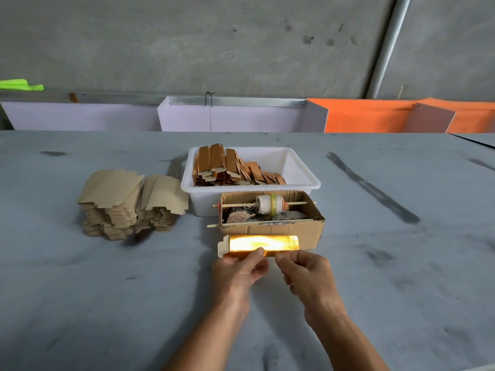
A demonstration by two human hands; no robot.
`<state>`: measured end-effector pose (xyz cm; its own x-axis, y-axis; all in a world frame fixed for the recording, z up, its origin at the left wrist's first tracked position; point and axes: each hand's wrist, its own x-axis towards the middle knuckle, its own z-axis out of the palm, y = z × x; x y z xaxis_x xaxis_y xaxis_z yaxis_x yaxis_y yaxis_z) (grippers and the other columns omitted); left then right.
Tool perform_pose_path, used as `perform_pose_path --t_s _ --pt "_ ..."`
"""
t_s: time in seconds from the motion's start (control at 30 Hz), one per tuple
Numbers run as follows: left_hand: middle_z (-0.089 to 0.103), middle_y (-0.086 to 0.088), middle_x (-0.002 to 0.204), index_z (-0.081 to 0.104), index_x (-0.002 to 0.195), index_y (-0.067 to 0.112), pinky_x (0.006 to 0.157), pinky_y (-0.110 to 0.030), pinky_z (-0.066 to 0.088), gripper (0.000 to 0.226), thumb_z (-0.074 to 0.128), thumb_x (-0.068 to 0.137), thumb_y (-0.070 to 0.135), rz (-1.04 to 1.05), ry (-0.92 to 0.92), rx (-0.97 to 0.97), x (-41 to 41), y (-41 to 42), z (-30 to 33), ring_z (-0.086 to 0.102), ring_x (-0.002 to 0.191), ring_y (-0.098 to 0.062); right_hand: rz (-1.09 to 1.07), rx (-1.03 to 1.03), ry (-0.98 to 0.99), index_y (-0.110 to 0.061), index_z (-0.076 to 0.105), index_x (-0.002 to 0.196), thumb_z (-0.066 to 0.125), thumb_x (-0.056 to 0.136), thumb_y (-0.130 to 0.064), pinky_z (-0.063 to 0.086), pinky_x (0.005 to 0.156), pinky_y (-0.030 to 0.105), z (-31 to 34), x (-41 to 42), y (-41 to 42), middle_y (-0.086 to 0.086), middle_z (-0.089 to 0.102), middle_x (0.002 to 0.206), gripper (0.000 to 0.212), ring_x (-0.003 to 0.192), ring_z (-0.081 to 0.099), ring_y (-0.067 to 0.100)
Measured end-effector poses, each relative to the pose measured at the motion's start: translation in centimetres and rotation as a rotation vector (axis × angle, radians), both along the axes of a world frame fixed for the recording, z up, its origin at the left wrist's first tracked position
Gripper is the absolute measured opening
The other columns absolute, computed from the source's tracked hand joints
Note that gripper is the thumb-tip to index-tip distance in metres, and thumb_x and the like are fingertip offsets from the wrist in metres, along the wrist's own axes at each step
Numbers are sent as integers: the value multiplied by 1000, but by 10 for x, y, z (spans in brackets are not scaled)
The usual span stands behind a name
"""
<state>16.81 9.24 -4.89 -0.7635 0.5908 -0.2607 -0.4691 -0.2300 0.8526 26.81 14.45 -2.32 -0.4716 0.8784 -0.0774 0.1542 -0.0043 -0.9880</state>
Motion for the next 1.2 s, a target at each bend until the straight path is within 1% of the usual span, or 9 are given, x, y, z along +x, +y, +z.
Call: perform_pose_path --t_s 0.17,0.33,0.43,0.57,0.7,0.83,0.93,1.1,1.2 --pt "68 -18 76 65 84 1 64 -34 59 9 66 78 -6 -19 -22 24 3 -1 0 66 69 -29 50 -56 48 8 61 72 64 86 -8 31 44 17 4 -1 -7 5 43 54 22 48 36 10" --pt "68 -19 83 65 92 -1 65 -35 59 14 66 79 -6 -19 -69 59 4 -3 -1 67 77 -31 43 -101 56 -7 56 59 64 85 -7 33 41 14 4 -4 -8 -2 44 47 27 43 38 7" --pt "69 -20 87 65 92 1 67 -36 58 13 65 80 -4 -31 -76 79 4 -3 -1 68 78 -30 32 -140 63 -6 56 61 63 85 -6 34 39 13 4 -6 -8 -3 46 47 25 42 39 5" --pt "67 -20 87 62 100 -4 68 -35 59 19 64 81 -3 -34 -73 84 4 -3 -1 67 77 -29 8 -148 53 -5 58 64 64 84 -7 34 39 14 4 -8 -9 0 47 50 21 44 40 7" --pt "67 -16 82 62 99 -3 62 -30 59 16 63 83 -2 -32 -65 87 4 -1 -1 66 73 -24 4 -153 54 -3 60 67 64 83 -5 32 38 14 5 -9 -9 0 47 50 17 44 40 8" --pt "67 -14 79 64 88 3 60 -29 59 7 63 82 -2 -28 -73 100 5 -1 0 67 69 -21 22 -135 34 -6 59 63 64 83 -6 34 38 13 5 -10 -9 -2 49 49 21 44 41 7" --pt "67 -15 76 64 83 2 61 -31 60 2 63 84 -1 -32 -77 98 4 -2 1 67 66 -22 42 -109 17 -8 57 60 64 83 -6 34 38 12 5 -11 -8 -3 48 47 25 45 42 7" --pt "67 -18 80 63 83 0 66 -33 60 3 62 85 1 -48 -82 93 4 -4 2 67 73 -26 56 -89 -14 -6 56 61 64 83 -5 33 37 12 7 -12 -5 0 47 50 23 47 41 9" --pt "67 -18 80 63 85 -1 64 -32 60 2 62 85 1 -45 -88 88 5 -4 3 67 73 -26 55 -96 -13 -8 56 59 64 82 -4 33 37 13 6 -13 -5 -1 47 49 24 47 42 10"
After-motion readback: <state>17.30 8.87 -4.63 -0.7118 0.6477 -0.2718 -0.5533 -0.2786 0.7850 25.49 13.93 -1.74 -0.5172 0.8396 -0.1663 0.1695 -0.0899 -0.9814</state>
